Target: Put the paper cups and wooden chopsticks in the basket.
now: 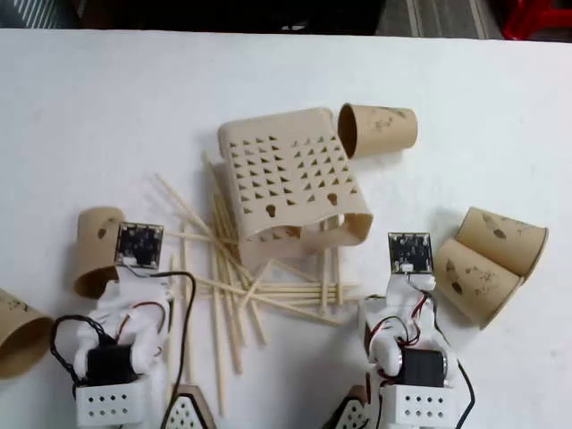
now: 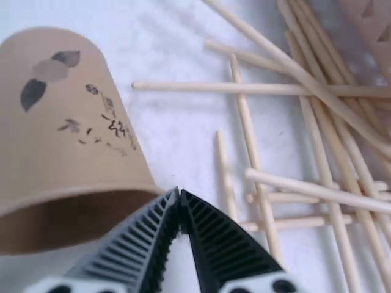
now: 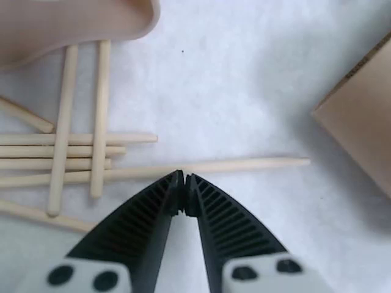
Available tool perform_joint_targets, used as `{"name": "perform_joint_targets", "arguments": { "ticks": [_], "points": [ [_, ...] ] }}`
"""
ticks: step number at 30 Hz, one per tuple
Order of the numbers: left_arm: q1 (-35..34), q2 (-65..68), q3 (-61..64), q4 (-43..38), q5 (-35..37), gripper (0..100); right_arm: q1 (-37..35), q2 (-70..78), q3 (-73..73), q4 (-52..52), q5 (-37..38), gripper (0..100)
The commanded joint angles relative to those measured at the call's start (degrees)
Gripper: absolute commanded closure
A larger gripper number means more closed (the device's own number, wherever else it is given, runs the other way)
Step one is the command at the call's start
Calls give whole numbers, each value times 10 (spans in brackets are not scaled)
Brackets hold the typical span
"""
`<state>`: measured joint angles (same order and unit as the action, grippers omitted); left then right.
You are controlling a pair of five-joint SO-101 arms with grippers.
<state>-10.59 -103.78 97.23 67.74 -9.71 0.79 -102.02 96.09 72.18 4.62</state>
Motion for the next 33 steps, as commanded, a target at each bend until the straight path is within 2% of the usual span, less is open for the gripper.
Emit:
{"name": "perform_joint_targets", "arguments": {
  "ticks": [1,4,9,12,17,19,25,33],
  "points": [
    [1,-2,-19,-29,2,976,5,-7,-48,-6,17,978],
    [1,-2,-18,-28,-6,976,0,-7,-92,-15,103,978],
    [0,-2,-15,-27,-109,976,15,-6,-171,-31,261,978],
    [0,-2,-15,-27,-127,976,-11,0,-234,-29,270,958],
    [0,-2,-14,-27,-129,976,-78,0,-274,-31,277,772],
    [0,-2,-11,-27,-130,976,-106,2,-274,-31,316,730],
    [1,-2,-4,-32,-130,976,-125,125,-287,-71,398,731],
    [1,-2,-4,-32,-130,976,-166,445,-440,-116,425,731]
  ]
}}
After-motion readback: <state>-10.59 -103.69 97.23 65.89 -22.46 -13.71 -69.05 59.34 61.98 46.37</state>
